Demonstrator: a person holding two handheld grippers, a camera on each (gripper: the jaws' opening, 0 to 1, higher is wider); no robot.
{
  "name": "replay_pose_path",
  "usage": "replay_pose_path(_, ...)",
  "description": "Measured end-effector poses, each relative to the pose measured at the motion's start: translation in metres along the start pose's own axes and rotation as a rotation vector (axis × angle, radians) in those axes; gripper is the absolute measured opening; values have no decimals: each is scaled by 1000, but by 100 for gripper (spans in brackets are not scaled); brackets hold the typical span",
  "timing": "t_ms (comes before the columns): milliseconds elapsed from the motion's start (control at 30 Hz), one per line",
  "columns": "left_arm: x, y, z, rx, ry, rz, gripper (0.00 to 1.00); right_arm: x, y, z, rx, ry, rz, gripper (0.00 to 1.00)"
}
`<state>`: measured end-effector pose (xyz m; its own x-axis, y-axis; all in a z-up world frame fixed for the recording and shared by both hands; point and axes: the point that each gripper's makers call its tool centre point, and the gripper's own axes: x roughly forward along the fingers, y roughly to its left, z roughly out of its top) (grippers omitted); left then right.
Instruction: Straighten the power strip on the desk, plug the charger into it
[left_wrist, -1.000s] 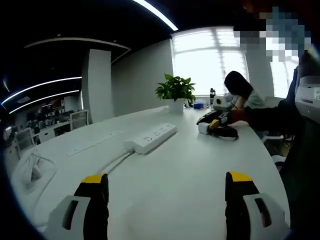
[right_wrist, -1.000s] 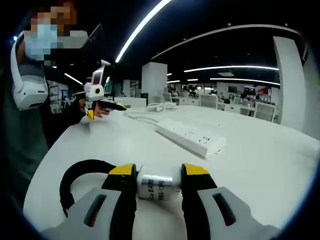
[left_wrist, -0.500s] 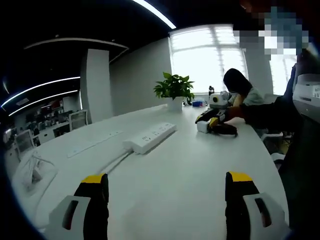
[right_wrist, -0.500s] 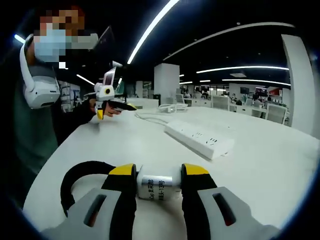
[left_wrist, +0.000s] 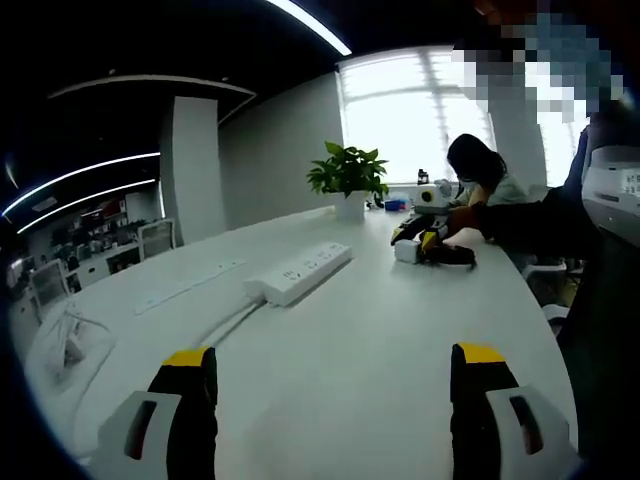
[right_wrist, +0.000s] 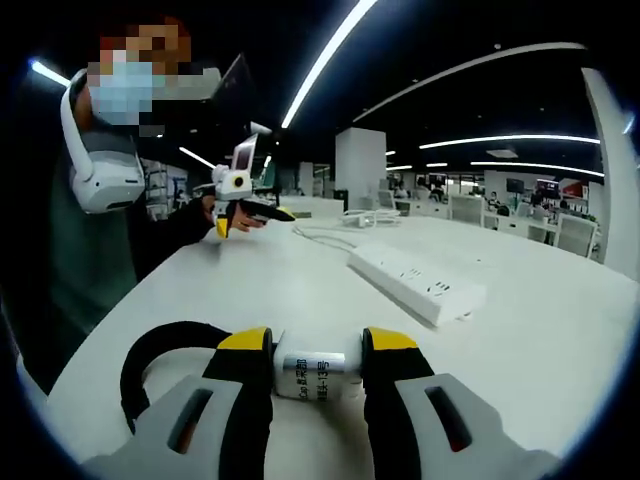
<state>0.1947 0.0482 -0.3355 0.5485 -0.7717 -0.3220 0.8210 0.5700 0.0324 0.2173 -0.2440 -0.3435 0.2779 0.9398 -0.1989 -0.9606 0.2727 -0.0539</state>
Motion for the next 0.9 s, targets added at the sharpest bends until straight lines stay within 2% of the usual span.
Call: replay_pose_path(900, -2, 1, -1, -1, 12, 19, 99, 0, 7, 1, -23, 0, 182, 34)
